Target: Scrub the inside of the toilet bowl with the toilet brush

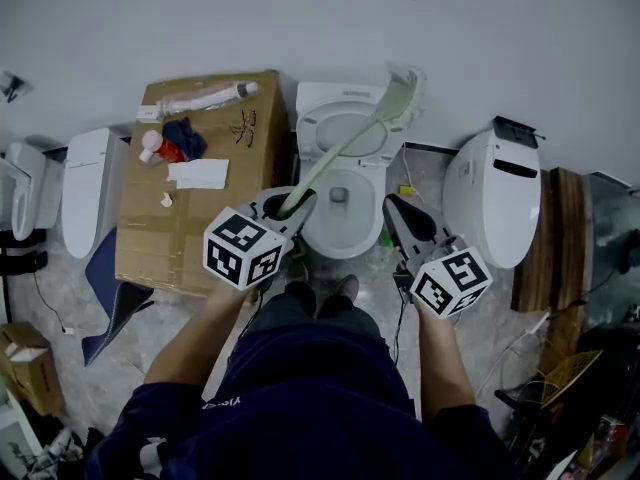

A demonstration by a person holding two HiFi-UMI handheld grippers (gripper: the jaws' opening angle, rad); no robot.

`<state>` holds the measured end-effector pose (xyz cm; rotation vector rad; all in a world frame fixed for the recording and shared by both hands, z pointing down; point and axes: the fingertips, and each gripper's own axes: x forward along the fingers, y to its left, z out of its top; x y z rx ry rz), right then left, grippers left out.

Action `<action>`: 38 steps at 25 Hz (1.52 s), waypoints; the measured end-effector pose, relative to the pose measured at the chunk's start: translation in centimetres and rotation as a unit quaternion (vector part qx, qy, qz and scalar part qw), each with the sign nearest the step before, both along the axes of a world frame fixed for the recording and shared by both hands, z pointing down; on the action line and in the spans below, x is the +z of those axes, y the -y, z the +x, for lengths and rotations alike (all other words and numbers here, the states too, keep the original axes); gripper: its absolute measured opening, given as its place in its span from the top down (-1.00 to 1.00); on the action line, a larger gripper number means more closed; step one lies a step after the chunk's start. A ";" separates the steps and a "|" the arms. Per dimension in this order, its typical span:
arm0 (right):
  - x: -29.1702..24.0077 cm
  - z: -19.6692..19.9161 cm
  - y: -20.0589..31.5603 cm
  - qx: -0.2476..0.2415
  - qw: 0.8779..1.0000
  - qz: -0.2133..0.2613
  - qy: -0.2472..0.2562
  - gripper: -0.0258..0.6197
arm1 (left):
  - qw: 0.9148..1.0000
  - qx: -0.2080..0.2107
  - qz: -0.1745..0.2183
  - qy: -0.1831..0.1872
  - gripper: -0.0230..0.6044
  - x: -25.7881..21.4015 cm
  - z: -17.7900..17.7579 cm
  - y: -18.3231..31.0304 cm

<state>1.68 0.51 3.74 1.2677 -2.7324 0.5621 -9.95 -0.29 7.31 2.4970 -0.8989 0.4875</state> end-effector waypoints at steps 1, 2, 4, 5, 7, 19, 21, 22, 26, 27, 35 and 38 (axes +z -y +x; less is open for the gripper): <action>-0.1 -0.1 -0.1 -0.001 1.000 0.001 0.000 0.91 | 1.000 -0.001 0.003 -0.001 0.82 -0.3 -0.1 0.1; -0.2 -0.2 -0.2 -0.002 1.000 0.001 0.000 0.91 | 1.000 -0.002 0.005 -0.001 0.82 -0.5 -0.1 0.1; -0.5 -0.1 -0.5 -0.002 1.000 0.002 0.000 0.91 | 1.000 -0.004 0.010 -0.002 0.82 -1.1 -0.2 0.1; -0.6 -0.1 -0.6 -0.001 1.000 0.002 -0.001 0.91 | 1.000 -0.004 0.012 -0.003 0.82 -1.3 -0.2 0.0; -0.9 -0.1 -0.8 -0.003 1.000 0.003 -0.001 0.91 | 1.000 -0.006 0.015 -0.004 0.82 -1.8 -0.3 0.0; -1.8 -0.3 -1.1 -0.017 1.000 0.013 -0.001 0.91 | 1.000 -0.010 0.019 -0.006 0.82 -2.3 0.0 -0.7; -1.8 -0.3 -1.3 -0.019 1.000 0.014 -0.001 0.91 | 1.000 -0.010 0.019 -0.006 0.83 -2.2 0.1 -0.9; -1.8 -0.2 -1.3 -0.019 1.000 0.015 -0.002 0.91 | 1.000 -0.010 0.019 -0.006 0.82 -2.2 0.2 -0.9; -2.1 0.1 -1.4 -0.020 1.000 0.017 -0.002 0.91 | 1.000 -0.011 0.020 -0.005 0.82 -2.3 0.3 -0.9; -2.3 0.2 -1.4 -0.020 1.000 0.017 -0.002 0.91 | 1.000 -0.011 0.020 -0.005 0.83 -2.4 0.4 -0.9; -2.3 0.7 -1.8 -0.024 1.000 0.020 -0.005 0.91 | 1.000 -0.012 0.024 -0.005 0.82 -2.6 1.1 -1.2; -2.2 1.2 -1.9 -0.022 1.000 0.018 -0.007 0.91 | 1.000 -0.013 0.024 -0.004 0.82 -2.5 1.5 -1.3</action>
